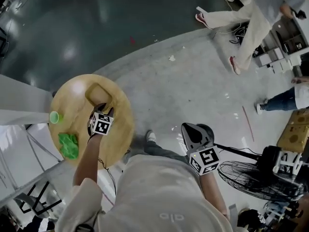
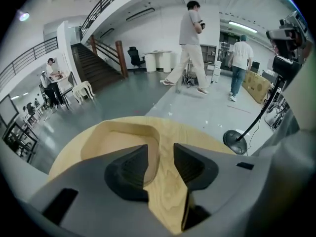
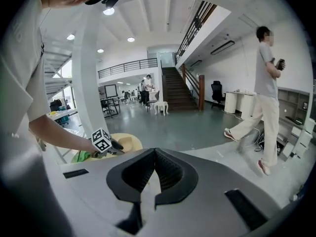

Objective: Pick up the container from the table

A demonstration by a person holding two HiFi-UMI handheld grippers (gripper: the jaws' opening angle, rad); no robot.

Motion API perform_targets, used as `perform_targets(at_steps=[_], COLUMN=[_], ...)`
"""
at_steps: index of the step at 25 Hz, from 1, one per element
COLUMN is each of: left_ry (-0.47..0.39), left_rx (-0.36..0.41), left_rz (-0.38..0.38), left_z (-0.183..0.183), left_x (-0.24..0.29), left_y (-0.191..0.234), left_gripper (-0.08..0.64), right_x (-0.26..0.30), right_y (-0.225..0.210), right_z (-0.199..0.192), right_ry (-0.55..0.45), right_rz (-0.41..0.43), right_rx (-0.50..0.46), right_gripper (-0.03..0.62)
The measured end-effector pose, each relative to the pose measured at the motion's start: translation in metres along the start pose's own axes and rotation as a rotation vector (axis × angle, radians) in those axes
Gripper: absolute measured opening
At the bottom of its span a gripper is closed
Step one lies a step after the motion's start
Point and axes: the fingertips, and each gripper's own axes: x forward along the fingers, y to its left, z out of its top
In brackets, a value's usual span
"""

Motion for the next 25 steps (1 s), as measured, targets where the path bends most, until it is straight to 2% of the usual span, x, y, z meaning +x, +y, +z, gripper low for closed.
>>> perform_targets(at_steps=[2,5,6,15,25], left_ry=[0.023,0.036,0.036,-0.058,-0.227], left_rx=[0.010,0.007,0.003,-0.079,-0.227], left_rz=[0.002,0.007,0.007,0.057,0.131], left_z=[-0.004,-0.007,-0.007,0.010,0.039], left_x=[0.006,0.010,0.011,-0.024,-0.117], left_y=[-0.001,0.000,0.001,0.011,0.019], left_gripper=[0.153,0.057,0.045,0.031,0.028], right_x=[-0.003,-0.002,0.000,0.020,0.046], right_y=[-0.004,-0.007,-0.007,0.003,0.037], right_z=[-0.001,0.003,0.004,0.013,0.043], right_ry=[0.001,-0.004,-0.005,-0.012,-0.064], right_rz=[-0.007,-0.001,0.003,0.070,0.206], right_rx=[0.010,0.013,0.010,-0.017,-0.067], right_gripper=[0.025,0.025,0.025,0.025,0.025])
